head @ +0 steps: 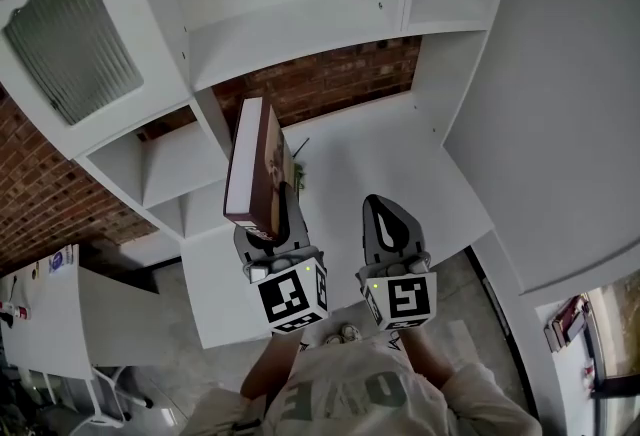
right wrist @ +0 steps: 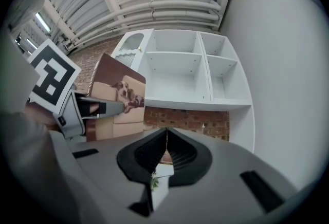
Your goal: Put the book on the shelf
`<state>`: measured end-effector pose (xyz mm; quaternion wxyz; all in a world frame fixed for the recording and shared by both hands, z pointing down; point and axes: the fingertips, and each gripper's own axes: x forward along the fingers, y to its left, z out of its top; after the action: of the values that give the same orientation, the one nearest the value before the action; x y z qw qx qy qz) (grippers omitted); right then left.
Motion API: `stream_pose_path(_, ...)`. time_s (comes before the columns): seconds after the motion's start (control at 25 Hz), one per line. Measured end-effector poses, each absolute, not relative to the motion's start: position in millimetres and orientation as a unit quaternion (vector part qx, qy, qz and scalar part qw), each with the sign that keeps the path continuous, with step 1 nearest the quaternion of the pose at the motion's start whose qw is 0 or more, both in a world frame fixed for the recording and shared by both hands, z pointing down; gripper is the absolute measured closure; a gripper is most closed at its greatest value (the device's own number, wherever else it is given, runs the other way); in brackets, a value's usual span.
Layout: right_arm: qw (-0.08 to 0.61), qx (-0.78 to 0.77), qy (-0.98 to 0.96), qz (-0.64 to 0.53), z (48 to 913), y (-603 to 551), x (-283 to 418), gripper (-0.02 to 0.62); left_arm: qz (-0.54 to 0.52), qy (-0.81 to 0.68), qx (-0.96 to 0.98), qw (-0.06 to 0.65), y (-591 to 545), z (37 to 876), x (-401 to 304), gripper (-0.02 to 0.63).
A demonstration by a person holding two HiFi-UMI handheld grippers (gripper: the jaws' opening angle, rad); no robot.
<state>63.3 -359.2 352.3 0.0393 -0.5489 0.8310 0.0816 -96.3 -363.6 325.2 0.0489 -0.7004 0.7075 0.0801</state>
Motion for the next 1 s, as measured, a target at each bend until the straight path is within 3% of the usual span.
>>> stream_pose_path(0.48, 0.066, -0.535, 0.839, 0.069, 329.7, -348.0, 68.5, 0.578, 0.102, 0.703, -0.684, 0.166, -403.0, 156.8, -86.4, 0.453)
stream_pose_path(1.0, 0.055, -0.537, 0.841, 0.044, 336.4, -333.9, 73.7, 0.578, 0.059, 0.748, -0.645, 0.146, -504.2, 91.1, -105.3, 0.451)
